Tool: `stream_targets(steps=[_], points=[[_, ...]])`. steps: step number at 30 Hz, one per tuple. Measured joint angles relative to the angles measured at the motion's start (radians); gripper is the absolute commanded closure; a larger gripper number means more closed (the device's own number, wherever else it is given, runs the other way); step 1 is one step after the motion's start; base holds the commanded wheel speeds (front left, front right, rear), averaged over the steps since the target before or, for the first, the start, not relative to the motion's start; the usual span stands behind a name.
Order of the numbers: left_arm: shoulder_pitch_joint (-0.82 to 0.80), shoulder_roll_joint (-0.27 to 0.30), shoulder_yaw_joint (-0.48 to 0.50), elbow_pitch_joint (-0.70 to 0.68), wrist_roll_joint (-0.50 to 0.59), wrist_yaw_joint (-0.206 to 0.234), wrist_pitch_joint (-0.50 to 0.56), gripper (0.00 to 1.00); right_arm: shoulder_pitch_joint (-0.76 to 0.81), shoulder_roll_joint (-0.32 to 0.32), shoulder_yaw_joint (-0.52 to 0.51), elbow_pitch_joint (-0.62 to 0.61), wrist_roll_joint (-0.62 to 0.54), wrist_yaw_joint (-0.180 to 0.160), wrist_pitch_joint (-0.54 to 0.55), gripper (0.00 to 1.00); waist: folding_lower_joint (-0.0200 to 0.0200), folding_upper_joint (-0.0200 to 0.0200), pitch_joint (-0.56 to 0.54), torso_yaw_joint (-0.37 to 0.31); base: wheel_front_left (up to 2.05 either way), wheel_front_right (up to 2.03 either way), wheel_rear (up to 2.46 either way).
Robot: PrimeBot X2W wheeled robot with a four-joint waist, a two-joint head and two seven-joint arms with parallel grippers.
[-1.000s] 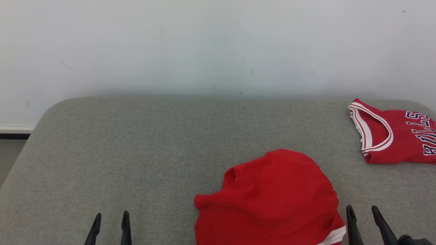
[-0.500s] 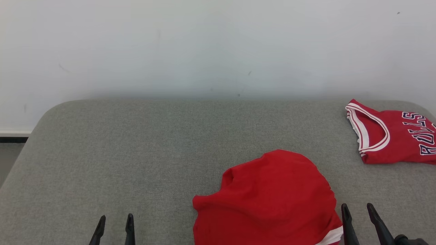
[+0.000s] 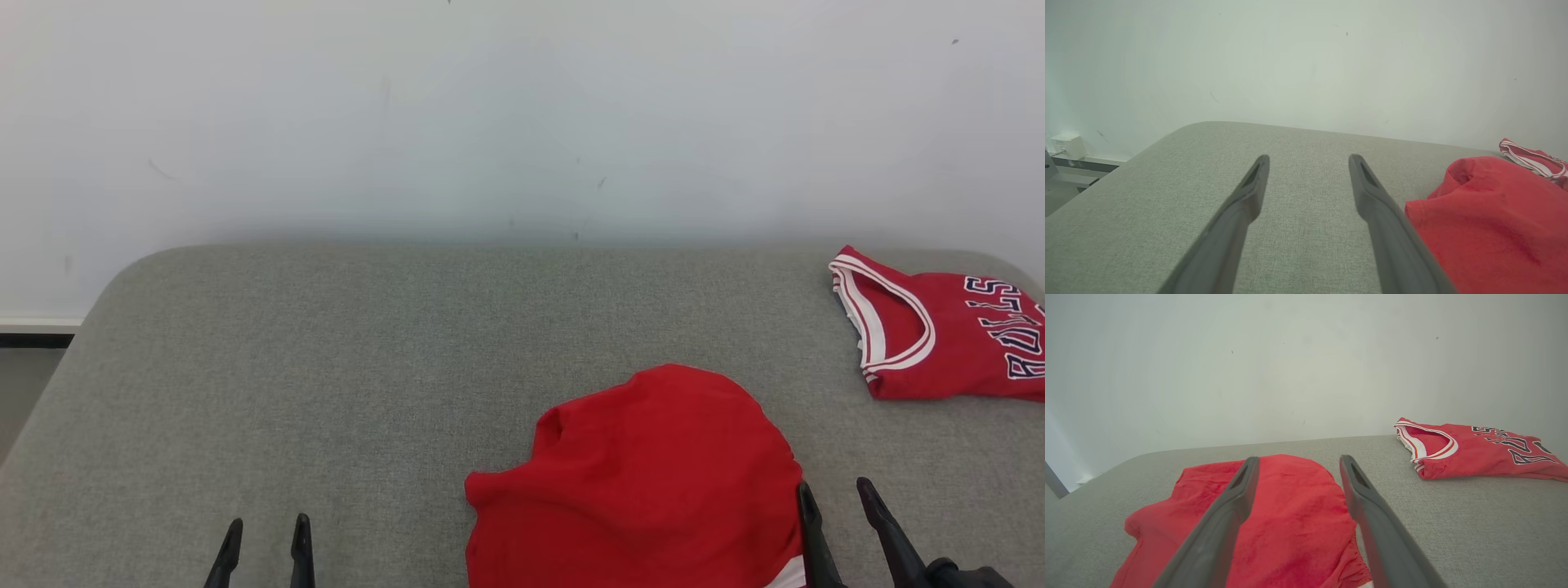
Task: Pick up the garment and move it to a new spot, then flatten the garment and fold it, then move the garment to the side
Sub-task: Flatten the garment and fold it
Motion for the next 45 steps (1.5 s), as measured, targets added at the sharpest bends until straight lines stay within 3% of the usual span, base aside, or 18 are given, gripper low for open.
stream_targets(steps=[21,30,38,45], points=[[0.007,0.004,0.003,-0.011,0.034,0.008,0.0,0.0,-0.009,0.007,-0.022,0.042,-0.007,0.0,-0.002,0.0,0.0,0.0,0.0,0.007,0.0,0.0,0.0],[0.002,0.013,-0.205,0.118,0.018,-0.005,0.0,0.0,-0.052,-0.072,-0.042,0.218,-0.004,0.0,0.031,0.0,0.0,0.0,0.021,0.005,0.0,0.0,0.0],[-0.046,0.035,-0.395,0.27,-0.048,-0.005,0.0,0.0,-0.143,-0.117,0.025,0.408,0.023,0.0,0.034,0.0,0.0002,0.0001,0.049,-0.005,0.0,0.0,0.0],[-0.097,0.044,-0.493,0.38,-0.105,-0.007,0.0,0.0,-0.243,-0.133,0.106,0.549,0.056,0.0,0.021,0.0,0.0002,0.0001,0.072,-0.015,0.0,0.0,0.0]])
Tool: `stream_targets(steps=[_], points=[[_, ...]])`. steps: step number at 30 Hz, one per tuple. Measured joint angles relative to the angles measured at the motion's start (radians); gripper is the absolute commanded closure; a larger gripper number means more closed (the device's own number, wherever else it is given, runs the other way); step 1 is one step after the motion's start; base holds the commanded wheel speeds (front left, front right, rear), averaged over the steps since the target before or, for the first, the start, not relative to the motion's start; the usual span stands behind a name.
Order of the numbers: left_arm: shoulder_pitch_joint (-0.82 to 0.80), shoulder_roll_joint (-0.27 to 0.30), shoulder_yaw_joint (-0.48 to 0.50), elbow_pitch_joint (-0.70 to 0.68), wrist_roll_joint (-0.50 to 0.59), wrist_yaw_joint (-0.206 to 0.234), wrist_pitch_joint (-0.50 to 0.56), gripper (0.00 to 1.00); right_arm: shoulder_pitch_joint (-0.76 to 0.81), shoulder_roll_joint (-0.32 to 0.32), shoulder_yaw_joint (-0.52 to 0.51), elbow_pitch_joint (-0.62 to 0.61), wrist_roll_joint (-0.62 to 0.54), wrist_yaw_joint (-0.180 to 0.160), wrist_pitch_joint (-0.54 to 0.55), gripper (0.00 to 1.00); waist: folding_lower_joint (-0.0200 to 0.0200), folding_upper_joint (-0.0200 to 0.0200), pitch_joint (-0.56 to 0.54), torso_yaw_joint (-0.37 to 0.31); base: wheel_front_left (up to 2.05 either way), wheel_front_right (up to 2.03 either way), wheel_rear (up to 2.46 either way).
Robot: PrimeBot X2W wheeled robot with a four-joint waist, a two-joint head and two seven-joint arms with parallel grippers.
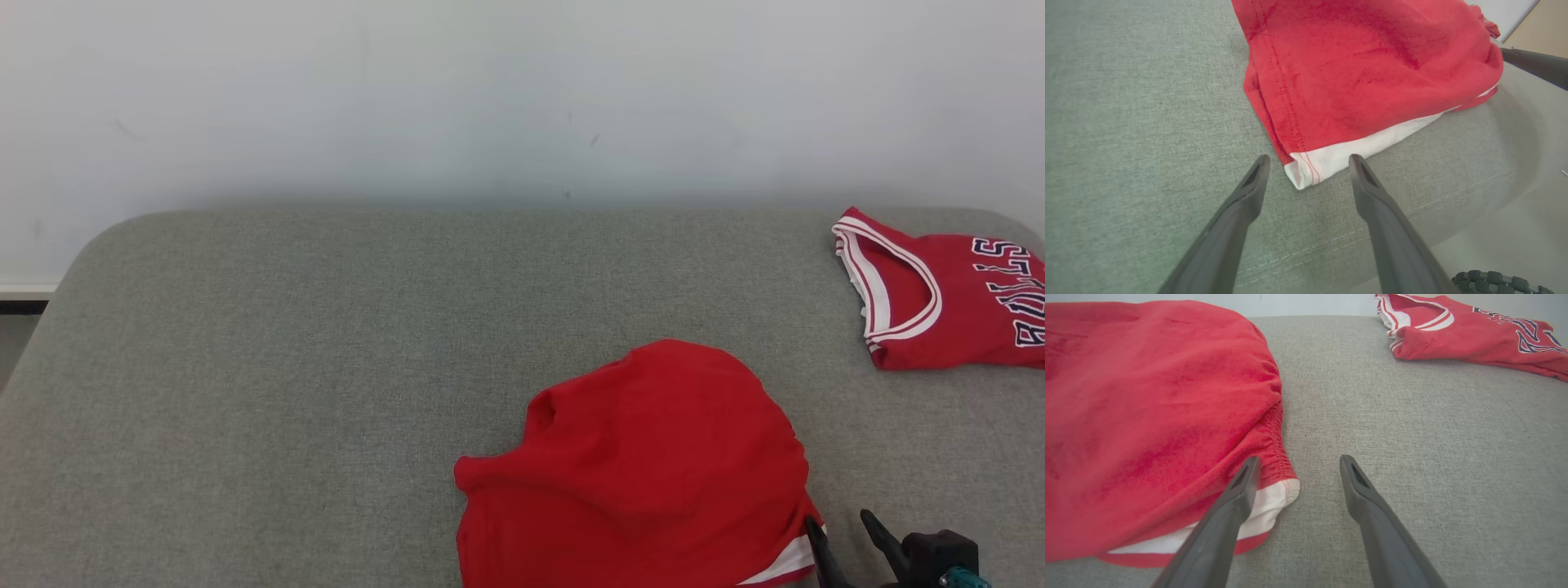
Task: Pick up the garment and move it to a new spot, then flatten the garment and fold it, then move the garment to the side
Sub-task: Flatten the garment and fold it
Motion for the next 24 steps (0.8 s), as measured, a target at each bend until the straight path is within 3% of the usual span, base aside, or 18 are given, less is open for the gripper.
stream_targets(steps=[13,14,15,16,21,24], points=[[-0.129,-0.018,-0.094,0.168,-0.09,0.0,0.0,0.0,-0.157,-0.012,0.158,0.213,0.097,0.0,-0.018,0.0,0.0,0.0,0.064,0.015,0.0,0.0,0.0],[-0.137,-0.02,-0.101,0.178,-0.094,0.0,0.0,0.29,-0.163,-0.011,0.173,0.218,0.106,0.0,-0.02,0.0,0.0,0.0,0.067,0.018,0.0,0.0,0.0],[-0.143,-0.022,-0.105,0.186,-0.098,0.0,0.0,0.73,-0.167,-0.011,0.184,0.221,0.115,-0.001,-0.021,0.71,-0.0001,-0.0001,0.069,0.02,0.0,0.0,0.0],[-0.148,-0.024,-0.11,0.192,-0.103,0.0,0.0,1.0,-0.167,-0.012,0.19,0.22,0.127,-0.002,-0.023,1.0,-0.0001,0.0,0.07,0.022,0.0,0.0,0.0],[-0.156,-0.032,-0.117,0.191,-0.127,0.0,0.0,1.0,-0.152,-0.013,0.202,0.19,0.155,-0.001,-0.025,1.0,-0.0001,0.0,0.064,0.031,0.0,0.0,0.0],[-0.152,-0.035,-0.088,0.158,-0.132,0.0,0.0,1.0,-0.097,-0.024,0.18,0.091,0.156,-0.001,-0.024,1.0,-0.0001,0.0,0.053,0.035,0.0,0.0,0.0]])
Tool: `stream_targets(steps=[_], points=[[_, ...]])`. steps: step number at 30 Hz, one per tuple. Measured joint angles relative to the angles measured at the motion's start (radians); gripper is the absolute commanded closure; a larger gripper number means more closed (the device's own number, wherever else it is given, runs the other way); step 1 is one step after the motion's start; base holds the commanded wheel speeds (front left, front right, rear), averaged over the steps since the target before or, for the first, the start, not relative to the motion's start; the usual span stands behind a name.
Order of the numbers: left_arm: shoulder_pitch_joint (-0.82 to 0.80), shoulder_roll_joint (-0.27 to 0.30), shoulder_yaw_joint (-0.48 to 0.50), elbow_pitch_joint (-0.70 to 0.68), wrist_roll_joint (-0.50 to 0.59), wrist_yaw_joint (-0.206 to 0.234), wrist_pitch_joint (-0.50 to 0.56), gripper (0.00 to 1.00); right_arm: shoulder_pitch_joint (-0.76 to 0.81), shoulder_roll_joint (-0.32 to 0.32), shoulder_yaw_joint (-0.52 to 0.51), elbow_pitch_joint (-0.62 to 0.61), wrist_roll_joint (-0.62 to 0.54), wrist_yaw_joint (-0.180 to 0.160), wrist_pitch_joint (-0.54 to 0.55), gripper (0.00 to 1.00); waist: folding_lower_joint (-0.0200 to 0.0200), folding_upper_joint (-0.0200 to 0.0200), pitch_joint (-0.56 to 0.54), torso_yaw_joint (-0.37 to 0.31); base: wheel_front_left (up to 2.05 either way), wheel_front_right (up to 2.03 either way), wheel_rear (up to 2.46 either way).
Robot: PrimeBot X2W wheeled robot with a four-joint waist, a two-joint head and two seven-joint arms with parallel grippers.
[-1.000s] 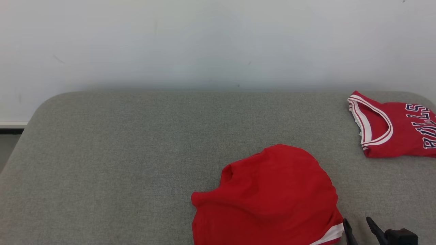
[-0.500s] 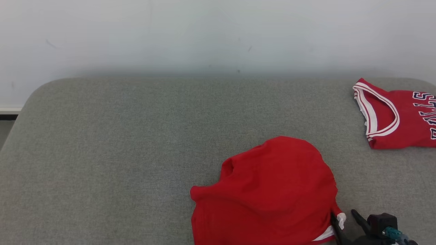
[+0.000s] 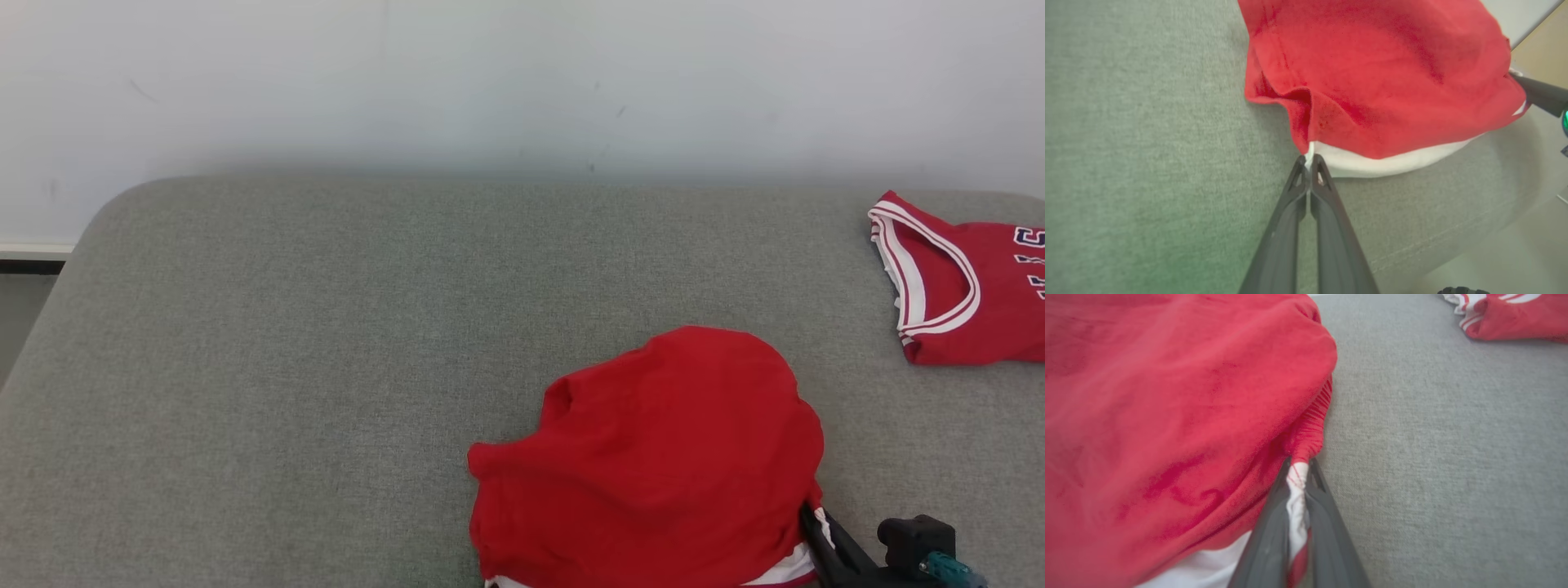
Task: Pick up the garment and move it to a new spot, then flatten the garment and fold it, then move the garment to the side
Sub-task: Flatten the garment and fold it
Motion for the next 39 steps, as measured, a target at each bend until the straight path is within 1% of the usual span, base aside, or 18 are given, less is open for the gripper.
stream_targets(steps=[4,6,10,14,17,21,26,29,32,36,39], points=[[0.027,0.005,0.097,-0.099,0.012,0.0,0.0,1.0,0.074,-0.001,-0.038,-0.158,-0.008,0.0,0.0,1.0,0.0,0.0,-0.01,-0.002,0.0,0.0,0.0],[0.036,0.017,0.136,-0.155,0.027,0.0,0.0,1.0,0.101,-0.001,-0.057,-0.225,-0.007,0.0,0.0,1.0,0.0,0.0,-0.013,-0.006,0.0,0.0,0.0],[0.025,0.047,0.202,-0.257,0.059,0.0,0.0,1.0,0.093,-0.005,-0.055,-0.332,0.01,0.0,0.0,1.0,0.0,0.0,-0.018,-0.016,0.0,0.0,0.0],[-0.08,0.102,0.212,-0.321,0.066,0.0,0.0,1.0,-0.012,-0.009,-0.034,-0.398,0.033,0.0,0.022,1.0,0.0,0.0,-0.007,-0.025,0.0,0.0,0.0],[-0.229,0.167,0.169,-0.328,0.059,0.0,0.013,1.0,-0.145,-0.003,-0.033,-0.405,0.051,0.0,0.055,1.0,0.0,0.0,0.016,-0.03,0.0,0.0,0.0],[-0.514,0.238,0.15,-0.334,-0.017,0.0,0.068,1.0,-0.396,0.034,-0.059,-0.355,0.065,0.0,0.108,1.0,0.0001,0.0,0.07,-0.037,0.0,0.0,0.0],[-0.906,0.295,0.129,-0.299,-0.094,-0.001,0.149,1.0,-0.778,0.065,-0.093,-0.252,0.048,0.0,0.181,1.0,0.0002,0.0001,0.17,-0.045,0.0,0.0,0.0],[-1.13,0.312,0.129,-0.233,-0.135,-0.001,0.17,1.0,-1.014,0.089,-0.12,-0.168,0.048,0.0,0.219,1.0,0.0003,0.0001,0.241,-0.05,0.0,0.0,0.0],[-1.313,0.325,0.102,-0.17,-0.136,-0.001,0.181,1.0,-1.214,0.11,-0.134,-0.09,0.031,0.0,0.241,1.0,0.0004,0.0001,0.312,-0.056,0.0,0.0,0.0],[-1.507,0.325,0.087,-0.071,-0.151,-0.001,0.173,1.0,-1.436,0.117,-0.154,0.026,-0.001,0.0,0.238,1.0,0.0005,0.0002,0.404,-0.064,0.0,0.0,0.0],[-1.614,0.313,0.073,0.001,-0.17,-0.001,0.144,1.0,-1.557,0.112,-0.148,0.107,-0.04,0.0,0.216,1.0,0.0004,0.0002,0.466,-0.068,0.0,0.0,0.0]])
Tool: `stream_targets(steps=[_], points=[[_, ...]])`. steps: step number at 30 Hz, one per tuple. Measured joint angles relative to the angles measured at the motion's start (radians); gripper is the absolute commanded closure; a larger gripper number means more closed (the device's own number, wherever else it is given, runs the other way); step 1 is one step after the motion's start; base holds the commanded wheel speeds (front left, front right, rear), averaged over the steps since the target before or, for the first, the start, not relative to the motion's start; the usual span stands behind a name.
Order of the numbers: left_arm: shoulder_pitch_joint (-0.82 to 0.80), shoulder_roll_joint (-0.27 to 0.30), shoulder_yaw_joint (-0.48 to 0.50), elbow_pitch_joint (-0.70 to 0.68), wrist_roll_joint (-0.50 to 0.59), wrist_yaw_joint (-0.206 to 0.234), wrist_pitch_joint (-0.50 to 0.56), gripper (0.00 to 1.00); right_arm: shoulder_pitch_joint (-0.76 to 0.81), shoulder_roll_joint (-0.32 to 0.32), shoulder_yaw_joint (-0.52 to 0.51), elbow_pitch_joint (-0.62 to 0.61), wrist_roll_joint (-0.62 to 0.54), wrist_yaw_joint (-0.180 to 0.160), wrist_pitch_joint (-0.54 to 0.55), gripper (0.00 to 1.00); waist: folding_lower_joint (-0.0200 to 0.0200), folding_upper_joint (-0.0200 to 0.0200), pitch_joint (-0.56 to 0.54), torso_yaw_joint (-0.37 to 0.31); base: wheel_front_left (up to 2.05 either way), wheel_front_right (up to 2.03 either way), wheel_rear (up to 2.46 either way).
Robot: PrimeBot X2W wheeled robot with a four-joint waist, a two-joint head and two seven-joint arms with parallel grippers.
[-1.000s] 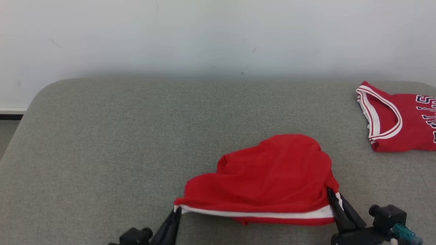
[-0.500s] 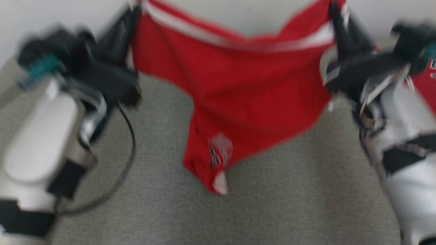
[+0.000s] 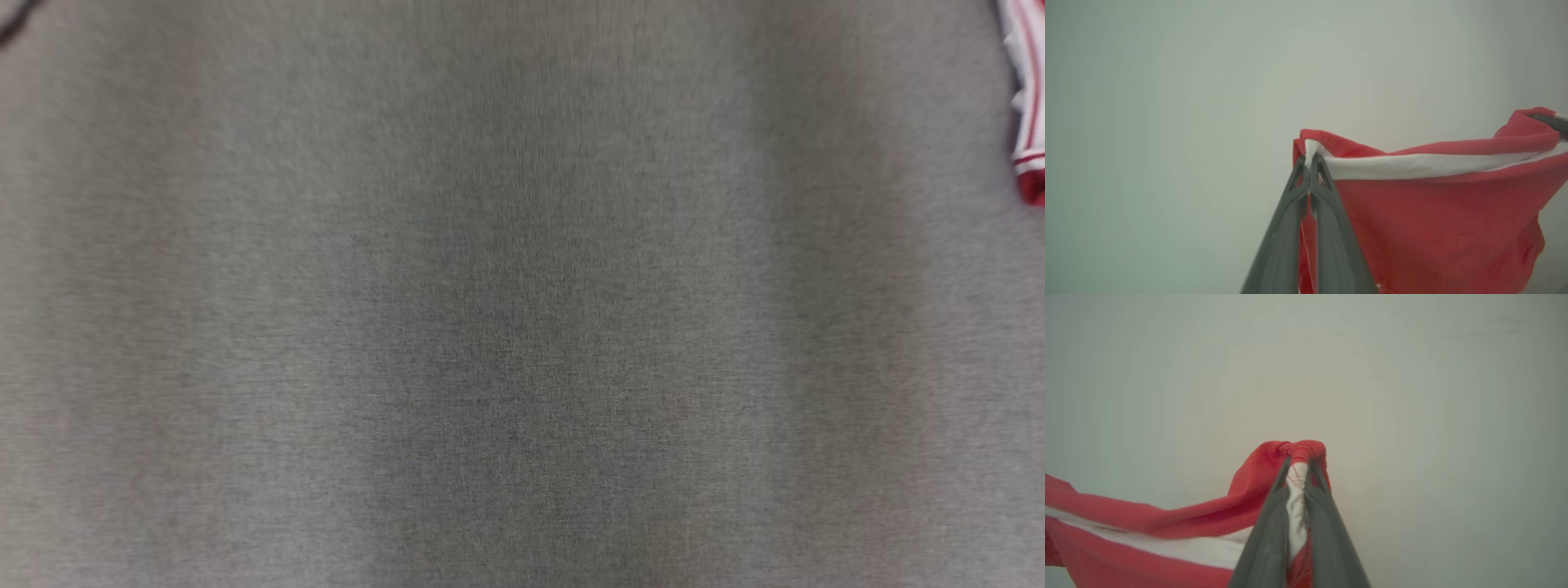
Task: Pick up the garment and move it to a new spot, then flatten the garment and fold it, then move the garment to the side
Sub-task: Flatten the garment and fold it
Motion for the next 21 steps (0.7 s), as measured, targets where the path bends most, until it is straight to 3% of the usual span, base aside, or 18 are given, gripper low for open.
stream_targets(steps=[6,12,18,21], points=[[-0.097,-0.018,-0.054,0.12,-0.033,0.0,-0.054,1.0,-0.105,-0.004,0.036,0.117,-0.03,0.0,-0.052,1.0,0.0,0.0001,0.102,-0.003,0.0,0.0,0.0],[-0.105,-0.024,-0.108,0.172,-0.088,0.0,-0.107,1.0,-0.102,0.005,0.069,0.181,-0.012,0.0,-0.115,1.0,-0.0002,0.0001,0.172,-0.002,0.0,0.0,0.0],[0.071,-0.019,-0.11,0.135,-0.139,0.0,-0.141,1.0,0.061,0.011,0.126,0.191,0.06,0.0,-0.166,1.0,-0.0003,0.0,0.162,-0.001,0.0,0.0,0.0],[0.19,-0.01,-0.06,0.051,-0.135,0.0,-0.142,1.0,0.17,0.003,0.17,0.165,0.097,0.0,-0.179,1.0,-0.0005,0.0,0.131,-0.001,0.0,0.0,0.0]])
